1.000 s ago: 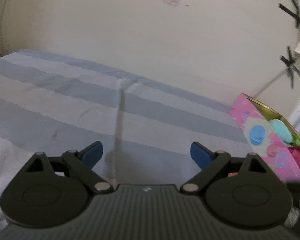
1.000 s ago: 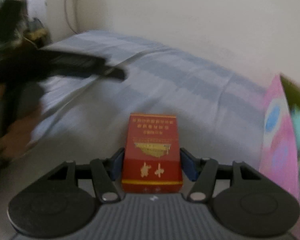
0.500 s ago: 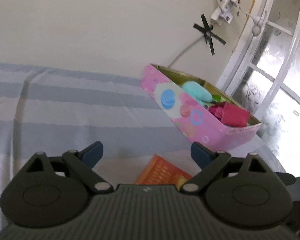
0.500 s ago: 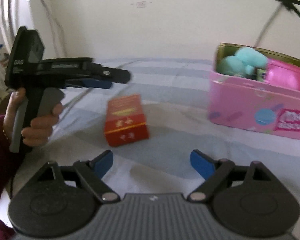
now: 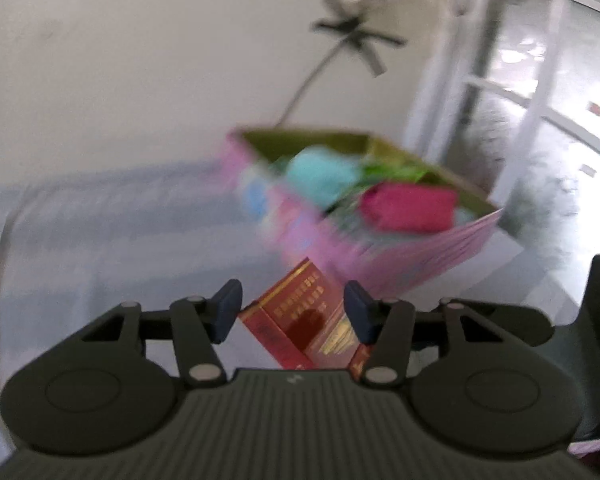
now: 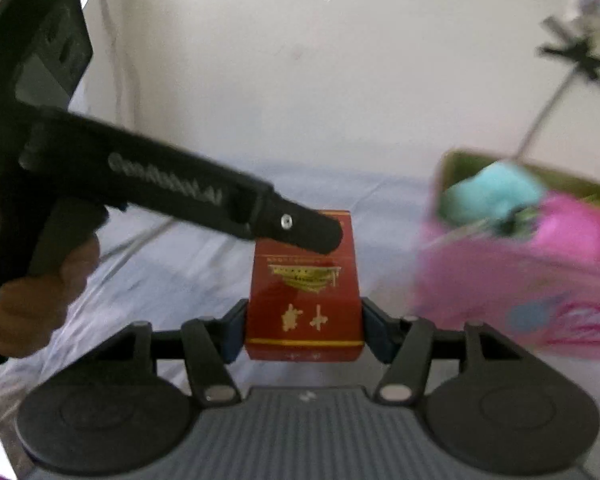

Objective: Organize objects
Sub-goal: 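Lower the red box into the pink tin and open the right gripper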

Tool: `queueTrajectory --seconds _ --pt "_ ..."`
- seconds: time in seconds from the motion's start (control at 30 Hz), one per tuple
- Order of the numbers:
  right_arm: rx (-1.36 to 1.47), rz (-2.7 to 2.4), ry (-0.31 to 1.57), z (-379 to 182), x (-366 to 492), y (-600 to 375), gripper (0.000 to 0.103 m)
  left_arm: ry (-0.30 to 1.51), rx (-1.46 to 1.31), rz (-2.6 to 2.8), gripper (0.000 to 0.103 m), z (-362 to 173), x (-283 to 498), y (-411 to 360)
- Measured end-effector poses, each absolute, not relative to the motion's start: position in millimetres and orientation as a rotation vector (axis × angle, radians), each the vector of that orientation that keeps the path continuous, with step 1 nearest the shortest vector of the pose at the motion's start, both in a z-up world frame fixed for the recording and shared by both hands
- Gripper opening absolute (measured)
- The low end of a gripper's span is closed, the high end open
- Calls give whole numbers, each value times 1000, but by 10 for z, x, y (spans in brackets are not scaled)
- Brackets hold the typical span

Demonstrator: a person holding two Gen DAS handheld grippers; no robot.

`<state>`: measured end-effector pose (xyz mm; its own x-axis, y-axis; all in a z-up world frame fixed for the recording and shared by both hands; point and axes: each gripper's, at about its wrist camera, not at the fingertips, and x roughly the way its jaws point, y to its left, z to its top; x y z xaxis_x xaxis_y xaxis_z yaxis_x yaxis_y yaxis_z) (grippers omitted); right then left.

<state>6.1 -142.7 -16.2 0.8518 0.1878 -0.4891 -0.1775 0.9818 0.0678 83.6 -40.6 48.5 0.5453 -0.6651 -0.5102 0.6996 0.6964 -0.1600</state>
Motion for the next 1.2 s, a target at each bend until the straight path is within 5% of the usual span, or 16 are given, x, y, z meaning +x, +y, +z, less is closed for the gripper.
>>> queueTrajectory --seconds 0.37,0.5,0.6,0.67,0.77,1.2 --pt "139 -59 323 452 -100 -3011 58 417 252 -964 61 1207 1020 -2090" --pt "189 -56 368 368 269 -3515 60 441 273 -885 71 1038 1205 -2542" --pt "231 -105 395 142 546 -3731 76 533 308 -603 85 713 1507 -2742" --pt "277 -143 428 43 567 -3864 73 569 309 -452 86 586 1632 -2702" --pt "369 -161 355 99 386 -4055 87 548 249 -391 87 582 1631 -2525" --pt "604 -151 229 22 125 -4253 86 483 219 -373 92 844 1101 -2059"
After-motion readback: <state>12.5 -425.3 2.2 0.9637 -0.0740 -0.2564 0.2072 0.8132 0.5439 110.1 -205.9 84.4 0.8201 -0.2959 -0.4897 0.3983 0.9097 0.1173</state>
